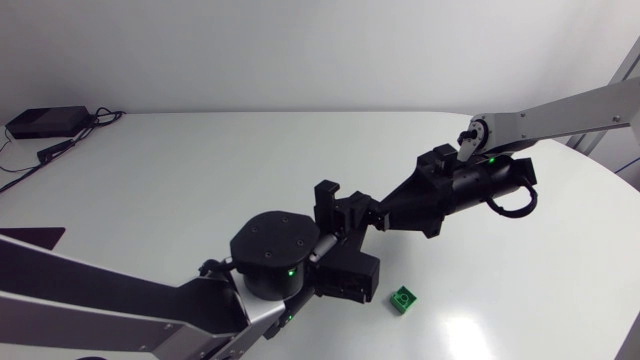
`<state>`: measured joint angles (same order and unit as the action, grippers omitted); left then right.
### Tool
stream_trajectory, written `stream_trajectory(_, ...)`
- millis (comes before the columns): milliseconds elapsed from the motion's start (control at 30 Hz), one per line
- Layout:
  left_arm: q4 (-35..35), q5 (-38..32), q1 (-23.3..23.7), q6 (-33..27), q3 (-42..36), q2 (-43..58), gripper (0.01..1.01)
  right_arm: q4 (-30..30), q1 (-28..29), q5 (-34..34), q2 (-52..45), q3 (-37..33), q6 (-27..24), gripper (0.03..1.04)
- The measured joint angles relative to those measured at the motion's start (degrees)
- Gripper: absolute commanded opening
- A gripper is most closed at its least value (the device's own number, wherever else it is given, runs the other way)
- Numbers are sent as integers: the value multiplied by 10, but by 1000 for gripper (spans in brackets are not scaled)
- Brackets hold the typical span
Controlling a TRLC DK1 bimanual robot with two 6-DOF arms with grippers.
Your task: Separate the duplo bricks
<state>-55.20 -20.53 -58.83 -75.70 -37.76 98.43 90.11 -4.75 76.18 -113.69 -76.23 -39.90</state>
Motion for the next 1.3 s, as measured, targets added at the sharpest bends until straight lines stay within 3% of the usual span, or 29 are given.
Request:
stream_trajectory(100, 6, 5, 3, 1, 3, -15, 333, -2, 5, 4, 11, 0, -15, 908)
stream_trajectory(167, 15, 11, 6, 1, 4, -31, 333, 0, 16, 4, 21, 0, -28, 984)
stream_trajectory(367, 113, 29, 23, 4, 2, -106, 333, 56, 57, 0, 34, -2, -109, 990)
stream_trajectory(567, 322, 54, 50, 45, -29, -160, 333, 35, 95, -30, 36, -2, -142, 990)
stream_trajectory(733, 531, 116, 82, 118, -107, -163, 333, -16, 112, -61, 36, 0, -148, 990)
stream_trajectory(867, 632, 162, 124, 155, -174, -154, 331, -98, 120, -96, 45, 18, -127, 992)
stream_trajectory(1067, 744, 214, 171, 175, -210, -115, 331, -352, 113, -241, 114, 89, 6, 993)
stream_trajectory(1133, 762, 223, 183, 178, -210, -101, 331, -411, 101, -283, 132, 110, 37, 993)
stream_trajectory(1300, 771, 238, 242, 176, -210, -85, 331, -469, 77, -333, 151, 142, 73, 993)
